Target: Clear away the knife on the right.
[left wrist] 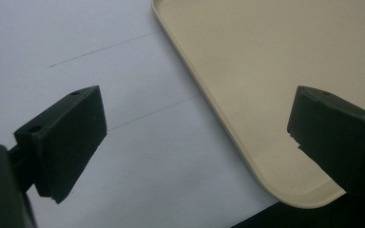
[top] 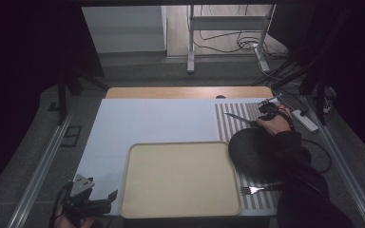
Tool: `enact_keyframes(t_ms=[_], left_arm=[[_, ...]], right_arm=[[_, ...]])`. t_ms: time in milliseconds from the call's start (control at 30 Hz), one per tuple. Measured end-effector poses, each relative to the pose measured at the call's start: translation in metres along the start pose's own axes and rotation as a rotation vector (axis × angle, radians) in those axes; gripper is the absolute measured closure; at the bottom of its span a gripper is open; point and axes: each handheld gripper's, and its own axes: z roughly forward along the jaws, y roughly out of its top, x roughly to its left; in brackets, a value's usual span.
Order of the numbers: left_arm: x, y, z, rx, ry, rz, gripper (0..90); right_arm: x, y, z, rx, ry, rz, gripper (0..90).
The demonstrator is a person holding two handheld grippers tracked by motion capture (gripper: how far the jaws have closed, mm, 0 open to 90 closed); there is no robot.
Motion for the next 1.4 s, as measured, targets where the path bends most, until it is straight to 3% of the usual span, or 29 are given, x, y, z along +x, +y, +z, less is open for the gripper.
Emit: enact_keyframes(t_ms=[67,133,300,567,833,1000,1167,1400], left_arm=[[0.0,0.0,0.0,0.001,0.001,0.001,5.6],[0.0,0.0,0.0,0.001,0.001,0.001,5.7],[0.0,0.0,0.0,0.001,0.001,0.001,5.7],[0.0,0.0,0.0,0.0,0.001,0.0,5.7],[0.0,0.0,0.0,0.0,0.002,0.0,5.7],[0.0,0.0,0.0,0.0,0.001,-0.001,5.7],[0.0,0.0,0.0,-0.003,-0.001,-0.007,5.6],[0.0,0.0,0.0,-0.004,-0.001,-0.007,5.5]], right_arm=[[-0.001,0.0,-0.001,-0.004,0.013,-0.008,68.9],[-0.002,0.0,-0.001,-0.006,0.02,-0.023,77.4],[-0.006,-0.002,-0.001,-0.02,0.046,-0.012,77.9],[-0.009,-0.003,-0.001,-0.042,0.04,-0.02,78.0],[-0.021,-0.006,-0.011,-0.088,0.017,0.009,78.0],[-0.027,-0.008,-0.022,-0.125,0.036,0.066,78.0],[-0.022,-0.008,-0.026,-0.124,0.041,0.069,78.0],[-0.001,-0.006,-0.034,-0.135,0.051,0.067,77.9]])
